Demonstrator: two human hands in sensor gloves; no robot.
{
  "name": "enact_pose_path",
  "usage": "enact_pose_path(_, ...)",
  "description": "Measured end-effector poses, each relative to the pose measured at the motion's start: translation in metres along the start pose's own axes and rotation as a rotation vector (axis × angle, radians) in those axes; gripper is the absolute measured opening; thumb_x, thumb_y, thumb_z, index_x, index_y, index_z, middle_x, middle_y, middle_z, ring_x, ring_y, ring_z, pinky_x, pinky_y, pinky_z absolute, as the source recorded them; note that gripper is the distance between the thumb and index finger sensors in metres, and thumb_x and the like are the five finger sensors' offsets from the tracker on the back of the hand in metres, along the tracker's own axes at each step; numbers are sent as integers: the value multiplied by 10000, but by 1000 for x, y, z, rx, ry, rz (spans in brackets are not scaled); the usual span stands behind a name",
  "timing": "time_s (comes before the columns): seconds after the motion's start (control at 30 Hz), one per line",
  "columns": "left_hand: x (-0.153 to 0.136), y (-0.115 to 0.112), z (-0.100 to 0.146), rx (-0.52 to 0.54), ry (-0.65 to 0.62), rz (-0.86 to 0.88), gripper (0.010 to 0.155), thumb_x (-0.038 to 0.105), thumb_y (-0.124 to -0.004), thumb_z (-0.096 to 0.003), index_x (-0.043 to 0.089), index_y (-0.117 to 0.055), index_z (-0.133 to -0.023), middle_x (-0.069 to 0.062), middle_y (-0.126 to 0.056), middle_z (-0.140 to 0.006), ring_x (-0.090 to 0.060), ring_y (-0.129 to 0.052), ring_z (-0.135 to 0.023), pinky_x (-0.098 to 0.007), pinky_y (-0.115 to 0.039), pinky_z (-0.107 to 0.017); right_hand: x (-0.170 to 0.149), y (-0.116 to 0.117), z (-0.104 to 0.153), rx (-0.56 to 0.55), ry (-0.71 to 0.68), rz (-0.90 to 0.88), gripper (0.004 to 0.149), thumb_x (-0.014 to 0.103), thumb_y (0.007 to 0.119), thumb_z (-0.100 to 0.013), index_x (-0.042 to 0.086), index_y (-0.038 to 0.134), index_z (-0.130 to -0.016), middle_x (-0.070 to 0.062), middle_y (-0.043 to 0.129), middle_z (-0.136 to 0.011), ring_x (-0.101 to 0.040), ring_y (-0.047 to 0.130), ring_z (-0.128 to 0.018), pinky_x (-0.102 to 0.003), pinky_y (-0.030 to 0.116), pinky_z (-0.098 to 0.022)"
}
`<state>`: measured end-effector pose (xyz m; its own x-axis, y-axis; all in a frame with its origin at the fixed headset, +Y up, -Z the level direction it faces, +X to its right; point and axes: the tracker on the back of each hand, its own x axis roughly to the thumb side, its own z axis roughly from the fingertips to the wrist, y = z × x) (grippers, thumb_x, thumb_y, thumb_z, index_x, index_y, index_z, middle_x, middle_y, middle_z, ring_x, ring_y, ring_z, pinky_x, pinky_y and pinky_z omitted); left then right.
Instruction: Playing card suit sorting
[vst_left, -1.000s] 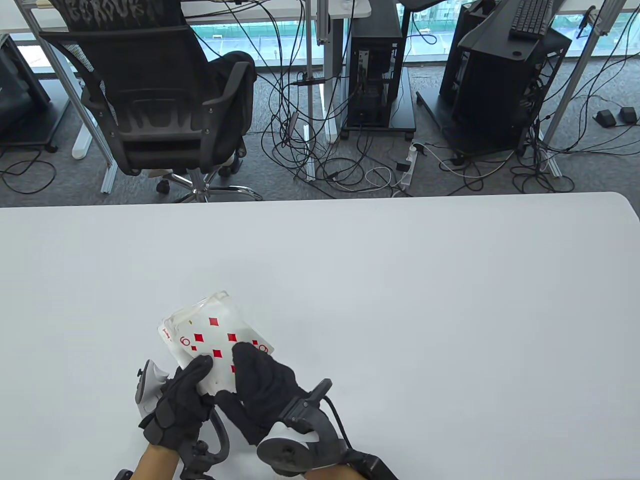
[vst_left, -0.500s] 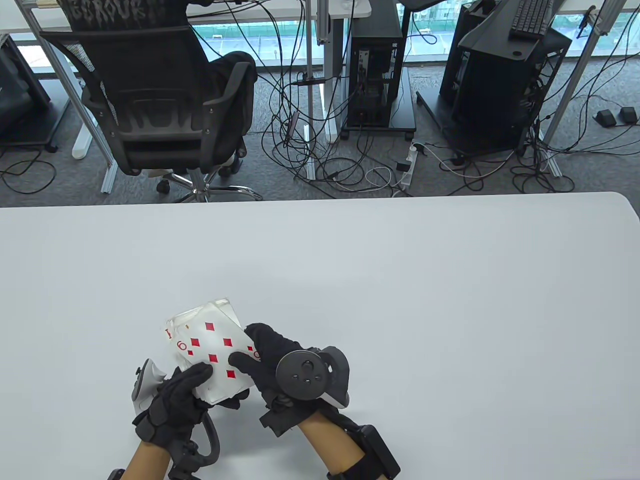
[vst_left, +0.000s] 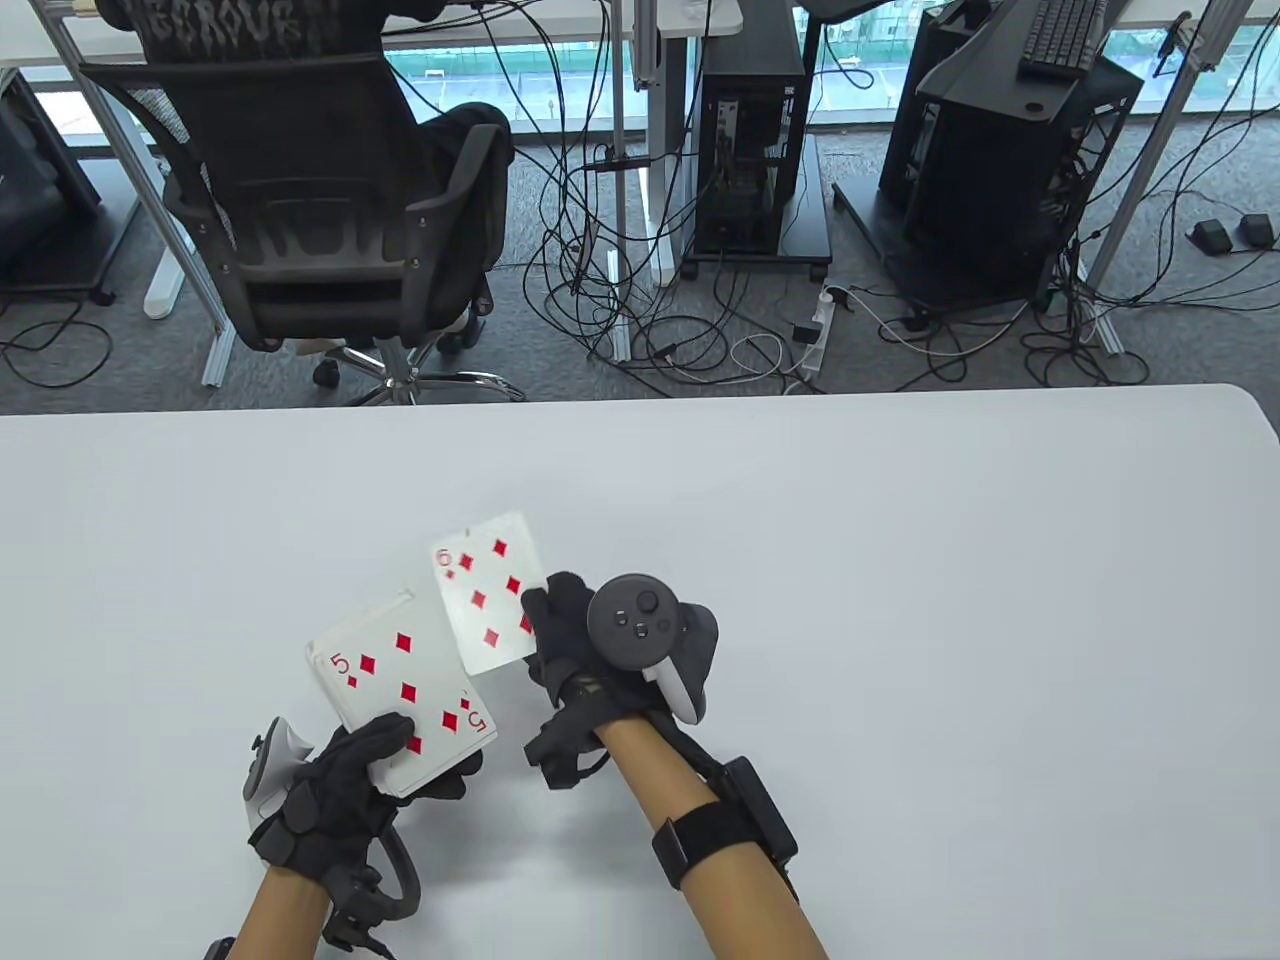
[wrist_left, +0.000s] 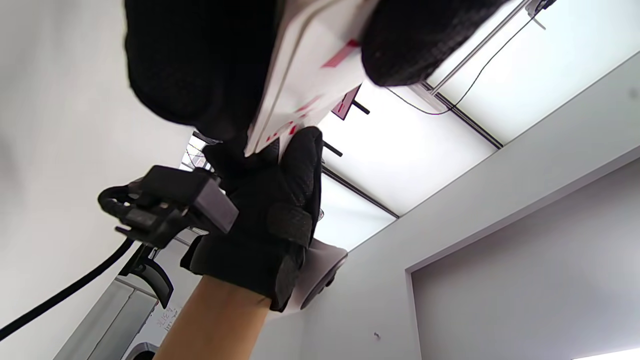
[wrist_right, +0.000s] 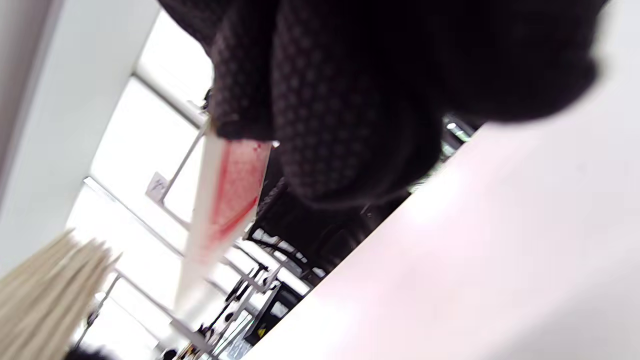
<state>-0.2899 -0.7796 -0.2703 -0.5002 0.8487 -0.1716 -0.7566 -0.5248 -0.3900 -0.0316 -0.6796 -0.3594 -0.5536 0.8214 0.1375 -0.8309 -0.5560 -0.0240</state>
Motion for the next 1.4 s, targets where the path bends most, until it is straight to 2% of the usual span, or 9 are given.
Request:
enact_pose_path(0.23, 8, 7, 3, 32, -11, -17, 624, 326, -788, -650, 221, -382, -1112, -245, -584, -1056, -372, -930, -773, -397, -876, -523, -45, 40, -30, 9, 200, 255, 396, 238, 648, -567, -82, 705, -794, -43, 932, -375, -214, 986, -167, -264, 876, -68)
enact_pose_path(0.4, 8, 4, 2, 9, -16, 28, 624, 323, -785, -654, 212, -375, -1111, -236, -580, -1056, -375, -931, -770, -399, -876, -522, -60, 68, -33, 132, 284, 565, 440, 245, 669, -565, -126, 694, -801, -49, 937, -341, -231, 981, -132, -278, 865, -40)
enact_pose_path(0.57, 7, 6, 2, 21, 7, 11, 625, 320, -784, -657, 206, -370, -1112, -231, -579, -1055, -375, -930, -769, -399, -874, -523, -62, 79, -31, 232, 243, 999, 533, 338, 687, -568, -138, 693, -807, -31, 942, -314, -231, 975, -119, -272, 859, -31)
enact_pose_path(0.8, 4, 5, 2, 26, 28, 9, 624, 313, -783, -662, 202, -365, -1111, -225, -573, -1057, -378, -925, -773, -404, -870, -527, -64, 77, -29, 255, 236, 1205, 614, 430, 660, -567, -116, 686, -849, -79, 946, -366, -272, 971, -163, -305, 856, -72)
enact_pose_path(0.9, 4, 5, 2, 26, 28, 6, 624, 312, -783, -662, 200, -364, -1111, -224, -575, -1056, -379, -924, -773, -406, -868, -528, -60, 68, -31, 280, 298, 1150, 708, 502, 632, -566, -131, 650, -883, -104, 947, -401, -298, 975, -195, -324, 863, -94)
enact_pose_path(1.0, 4, 5, 2, 27, 29, 5, 622, 311, -781, -663, 201, -363, -1110, -222, -572, -1058, -378, -922, -775, -407, -865, -530, -42, 48, -32, 207, 207, 970, 701, 480, 628, -571, -145, 645, -889, -139, 936, -457, -346, 966, -256, -368, 860, -141)
enact_pose_path(1.23, 0, 4, 1, 36, 49, -2, 619, 311, -781, -659, 213, -369, -1110, -220, -571, -1061, -384, -916, -780, -413, -860, -536, 17, 29, 11, 273, -241, 51, 724, 425, 649, -586, -215, 573, -916, -266, 882, -615, -487, 914, -421, -492, 838, -269)
enact_pose_path(1.3, 0, 4, 1, 34, 55, -2, 619, 310, -782, -659, 212, -370, -1110, -217, -573, -1061, -385, -917, -780, -415, -859, -535, 27, 36, 27, 364, -264, -11, 813, 475, 694, -558, -216, 514, -947, -292, 833, -679, -522, 872, -487, -524, 811, -321)
enact_pose_path(1.4, -1, 3, 0, 24, 58, -7, 618, 307, -786, -662, 211, -372, -1110, -216, -575, -1060, -383, -918, -779, -416, -859, -535, 39, 48, 42, 409, -366, 145, 937, 543, 721, -492, -163, 344, -980, -262, 705, -771, -547, 765, -644, -561, 754, -440)
